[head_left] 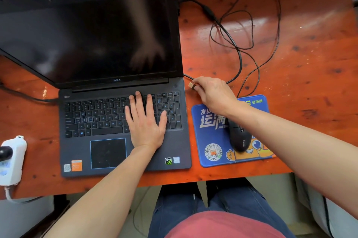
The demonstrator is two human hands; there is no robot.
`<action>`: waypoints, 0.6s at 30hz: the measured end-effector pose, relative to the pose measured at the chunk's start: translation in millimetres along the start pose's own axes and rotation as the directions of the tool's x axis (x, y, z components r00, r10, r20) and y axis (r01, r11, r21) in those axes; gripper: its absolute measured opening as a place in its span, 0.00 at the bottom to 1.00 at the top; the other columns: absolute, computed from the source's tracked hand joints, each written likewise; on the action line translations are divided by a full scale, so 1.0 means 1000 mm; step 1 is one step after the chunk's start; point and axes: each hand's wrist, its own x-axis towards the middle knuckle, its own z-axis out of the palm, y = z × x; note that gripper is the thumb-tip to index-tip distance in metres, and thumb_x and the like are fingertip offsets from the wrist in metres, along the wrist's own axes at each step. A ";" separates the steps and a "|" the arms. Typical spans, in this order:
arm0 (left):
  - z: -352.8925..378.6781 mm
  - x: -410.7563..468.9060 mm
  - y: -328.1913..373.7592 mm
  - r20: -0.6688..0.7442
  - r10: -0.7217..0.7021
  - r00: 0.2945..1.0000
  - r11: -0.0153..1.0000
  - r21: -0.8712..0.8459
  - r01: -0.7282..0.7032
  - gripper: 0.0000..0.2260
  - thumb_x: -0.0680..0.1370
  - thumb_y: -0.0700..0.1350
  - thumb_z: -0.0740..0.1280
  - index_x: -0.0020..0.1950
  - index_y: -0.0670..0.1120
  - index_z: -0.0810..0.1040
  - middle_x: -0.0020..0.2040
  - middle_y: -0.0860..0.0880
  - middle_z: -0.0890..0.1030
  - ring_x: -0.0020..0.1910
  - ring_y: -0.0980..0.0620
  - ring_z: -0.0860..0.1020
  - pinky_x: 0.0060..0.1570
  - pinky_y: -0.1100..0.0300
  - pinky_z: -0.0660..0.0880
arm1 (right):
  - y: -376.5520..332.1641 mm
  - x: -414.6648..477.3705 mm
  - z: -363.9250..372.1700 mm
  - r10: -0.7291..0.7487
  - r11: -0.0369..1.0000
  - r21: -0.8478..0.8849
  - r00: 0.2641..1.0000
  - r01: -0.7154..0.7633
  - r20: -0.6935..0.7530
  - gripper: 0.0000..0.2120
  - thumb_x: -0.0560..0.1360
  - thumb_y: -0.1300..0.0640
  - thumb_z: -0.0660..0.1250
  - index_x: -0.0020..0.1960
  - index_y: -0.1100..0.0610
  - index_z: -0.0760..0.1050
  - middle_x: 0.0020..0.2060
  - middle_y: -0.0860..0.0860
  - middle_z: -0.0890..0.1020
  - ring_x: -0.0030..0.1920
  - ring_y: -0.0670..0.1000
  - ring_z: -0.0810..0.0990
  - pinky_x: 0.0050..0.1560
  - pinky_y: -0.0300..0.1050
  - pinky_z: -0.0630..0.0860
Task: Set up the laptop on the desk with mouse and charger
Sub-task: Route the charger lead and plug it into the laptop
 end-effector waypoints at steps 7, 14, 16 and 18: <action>0.001 0.000 -0.001 -0.013 0.009 1.000 1.000 0.000 -0.009 0.29 0.79 0.59 0.52 0.75 0.44 0.62 0.77 0.40 0.59 0.76 0.40 0.55 0.74 0.43 0.52 | -0.002 -0.007 -0.006 -0.117 0.987 -0.098 0.985 0.130 0.124 0.14 0.76 0.52 0.67 0.61 0.48 0.78 0.50 0.52 0.79 0.50 0.59 0.79 0.46 0.51 0.74; 0.004 0.000 -0.002 -0.026 0.010 1.000 1.000 0.001 -0.010 0.29 0.79 0.60 0.52 0.74 0.45 0.62 0.77 0.40 0.59 0.76 0.41 0.55 0.74 0.43 0.52 | 0.001 -0.008 0.005 -0.103 0.994 0.020 0.994 0.104 -0.036 0.08 0.73 0.56 0.71 0.52 0.57 0.80 0.47 0.53 0.79 0.50 0.56 0.78 0.45 0.51 0.75; 0.004 0.000 -0.002 -0.031 0.015 0.999 1.000 0.005 -0.015 0.29 0.79 0.60 0.52 0.74 0.44 0.62 0.77 0.39 0.59 0.76 0.40 0.55 0.74 0.43 0.52 | 0.003 -0.010 0.010 -0.079 0.995 0.056 0.996 0.082 -0.051 0.08 0.72 0.56 0.72 0.50 0.57 0.80 0.46 0.52 0.78 0.50 0.54 0.75 0.46 0.51 0.74; 0.004 0.000 -0.002 -0.036 0.019 0.999 1.000 0.006 -0.018 0.29 0.79 0.60 0.52 0.74 0.44 0.62 0.76 0.39 0.60 0.76 0.40 0.56 0.74 0.43 0.52 | 0.006 -0.011 0.013 -0.076 0.993 0.088 0.996 0.081 -0.050 0.08 0.72 0.56 0.73 0.50 0.56 0.80 0.45 0.51 0.78 0.50 0.54 0.75 0.47 0.51 0.74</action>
